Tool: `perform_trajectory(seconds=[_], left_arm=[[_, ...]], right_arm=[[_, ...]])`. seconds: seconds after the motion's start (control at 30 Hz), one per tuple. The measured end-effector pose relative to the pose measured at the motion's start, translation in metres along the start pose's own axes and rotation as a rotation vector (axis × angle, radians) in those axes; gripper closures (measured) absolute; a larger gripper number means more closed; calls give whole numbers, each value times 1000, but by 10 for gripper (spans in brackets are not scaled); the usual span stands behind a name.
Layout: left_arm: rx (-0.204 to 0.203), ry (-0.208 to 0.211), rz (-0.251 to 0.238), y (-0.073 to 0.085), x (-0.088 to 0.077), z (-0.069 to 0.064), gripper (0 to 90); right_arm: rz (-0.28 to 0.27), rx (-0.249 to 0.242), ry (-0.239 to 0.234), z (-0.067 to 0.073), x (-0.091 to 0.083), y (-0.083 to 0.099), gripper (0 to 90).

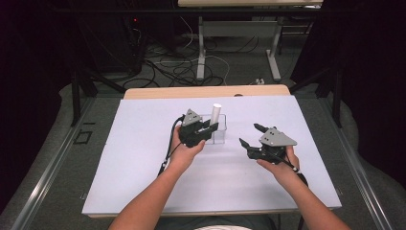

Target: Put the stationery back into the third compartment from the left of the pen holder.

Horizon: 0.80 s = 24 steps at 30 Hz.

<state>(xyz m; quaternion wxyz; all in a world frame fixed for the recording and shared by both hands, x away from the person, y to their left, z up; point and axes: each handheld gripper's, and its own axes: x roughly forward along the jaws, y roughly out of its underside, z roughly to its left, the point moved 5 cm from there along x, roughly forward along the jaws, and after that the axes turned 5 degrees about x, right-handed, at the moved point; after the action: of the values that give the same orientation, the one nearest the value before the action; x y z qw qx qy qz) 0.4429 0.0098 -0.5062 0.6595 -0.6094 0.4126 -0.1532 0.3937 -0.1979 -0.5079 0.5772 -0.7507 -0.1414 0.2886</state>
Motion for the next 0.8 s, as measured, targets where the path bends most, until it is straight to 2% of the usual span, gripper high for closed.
perform_trajectory(seconds=[0.07, 0.1, 0.23, 0.27, 0.3, 0.47, 0.6, 0.63, 0.8], left_arm=[[-17, -10, 0, 0, 5, 0, 703], [-11, -16, 2, 0, 8, 0, 703], [-24, -24, -1, 1, 17, -1, 703], [-16, -27, 1, 1, 19, -1, 703], [-27, -26, 2, 1, 22, -2, 703], [-17, -42, 17, 5, 31, -1, 703], [-37, -47, 19, 8, 37, 0, 703], [-28, -53, 22, 9, 38, 1, 703], [-43, -61, 34, 14, 44, 2, 704]], right_arm=[[6, 49, 8, -4, -1, 3, 234], [9, 67, 5, -7, -2, 4, 227], [14, 130, 19, -15, -4, 9, 225], [18, 142, 25, -16, -4, 10, 225], [15, 151, 21, -17, -4, 11, 225], [24, 156, 26, -18, -4, 14, 225], [25, 153, 14, -16, -3, 14, 225], [27, 158, 13, -15, -2, 14, 225], [29, 150, 5, -14, -2, 15, 225]])
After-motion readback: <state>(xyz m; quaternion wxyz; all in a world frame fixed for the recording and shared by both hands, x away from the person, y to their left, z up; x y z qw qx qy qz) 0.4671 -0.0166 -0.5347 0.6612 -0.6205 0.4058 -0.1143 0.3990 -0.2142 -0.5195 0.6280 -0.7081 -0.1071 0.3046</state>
